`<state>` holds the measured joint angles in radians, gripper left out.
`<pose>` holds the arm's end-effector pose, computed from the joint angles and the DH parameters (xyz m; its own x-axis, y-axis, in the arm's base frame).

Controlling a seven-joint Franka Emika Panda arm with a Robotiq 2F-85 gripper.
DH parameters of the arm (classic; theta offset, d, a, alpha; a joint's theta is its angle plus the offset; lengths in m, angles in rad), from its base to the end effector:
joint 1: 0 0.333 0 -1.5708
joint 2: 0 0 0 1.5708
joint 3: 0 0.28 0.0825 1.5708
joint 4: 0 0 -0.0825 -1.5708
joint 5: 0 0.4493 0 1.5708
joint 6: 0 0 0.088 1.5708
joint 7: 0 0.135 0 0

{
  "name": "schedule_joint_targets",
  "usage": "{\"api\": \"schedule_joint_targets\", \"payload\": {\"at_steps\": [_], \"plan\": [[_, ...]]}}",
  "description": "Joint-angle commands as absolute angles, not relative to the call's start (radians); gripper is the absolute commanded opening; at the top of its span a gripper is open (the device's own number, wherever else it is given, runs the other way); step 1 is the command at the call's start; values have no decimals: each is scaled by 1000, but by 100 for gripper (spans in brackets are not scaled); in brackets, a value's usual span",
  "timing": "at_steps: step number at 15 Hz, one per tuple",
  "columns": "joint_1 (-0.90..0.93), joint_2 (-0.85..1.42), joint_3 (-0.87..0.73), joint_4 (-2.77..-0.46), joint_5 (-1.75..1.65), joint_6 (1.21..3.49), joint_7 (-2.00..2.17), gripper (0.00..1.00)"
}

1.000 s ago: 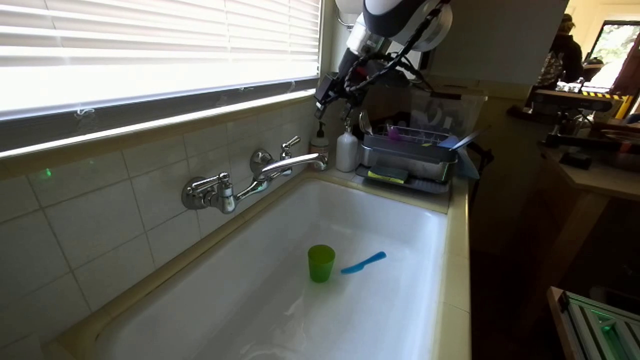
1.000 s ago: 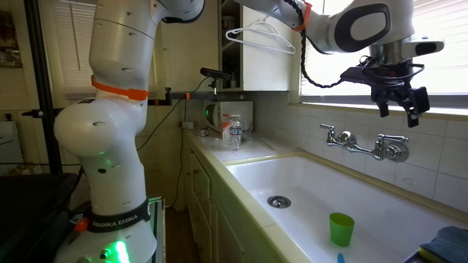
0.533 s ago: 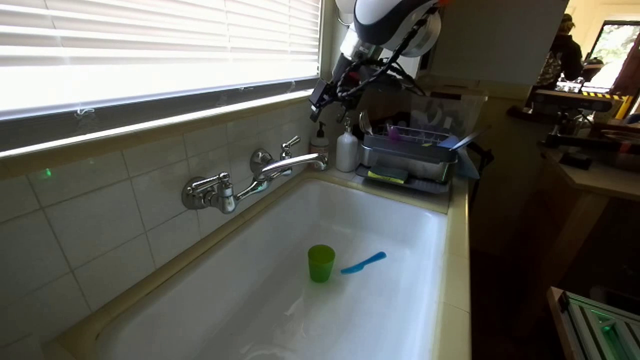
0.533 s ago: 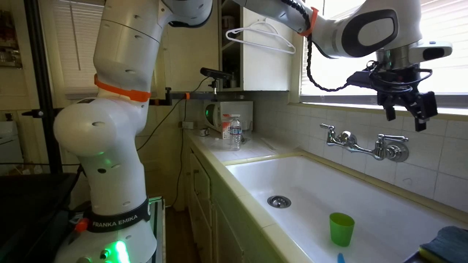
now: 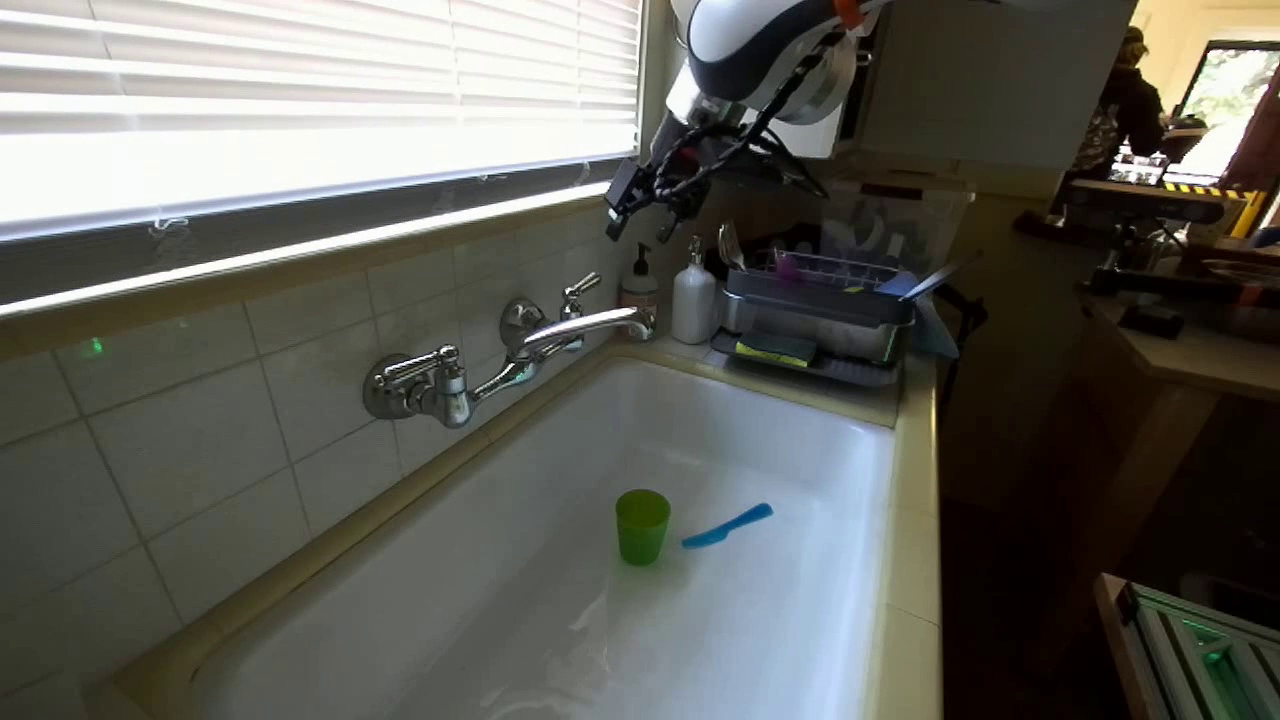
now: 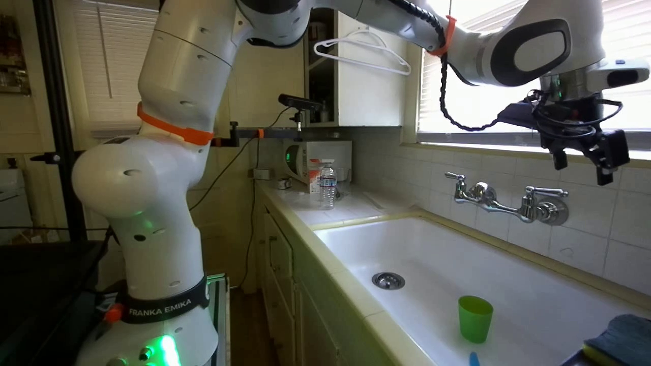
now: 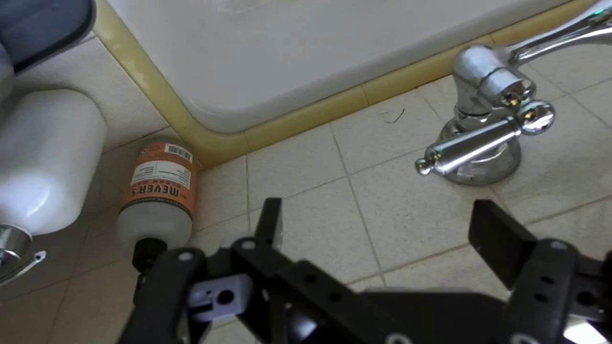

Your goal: Open then close the water to the kitchen faucet

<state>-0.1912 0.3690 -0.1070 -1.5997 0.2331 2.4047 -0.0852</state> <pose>0.7313 -0.2109 0.3830 0.8438 -0.3272 0.4253 -0.2960 -0.9449 -0.1398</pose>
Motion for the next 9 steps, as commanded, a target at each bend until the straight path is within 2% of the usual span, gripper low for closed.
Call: {"api": "schedule_joint_targets", "payload": {"at_steps": [1, 9], "plan": [[-217, 459, -75, -1492, 240, 2372, -134, 100], [-226, 572, -26, -1376, 223, 2366, -219, 100]]}}
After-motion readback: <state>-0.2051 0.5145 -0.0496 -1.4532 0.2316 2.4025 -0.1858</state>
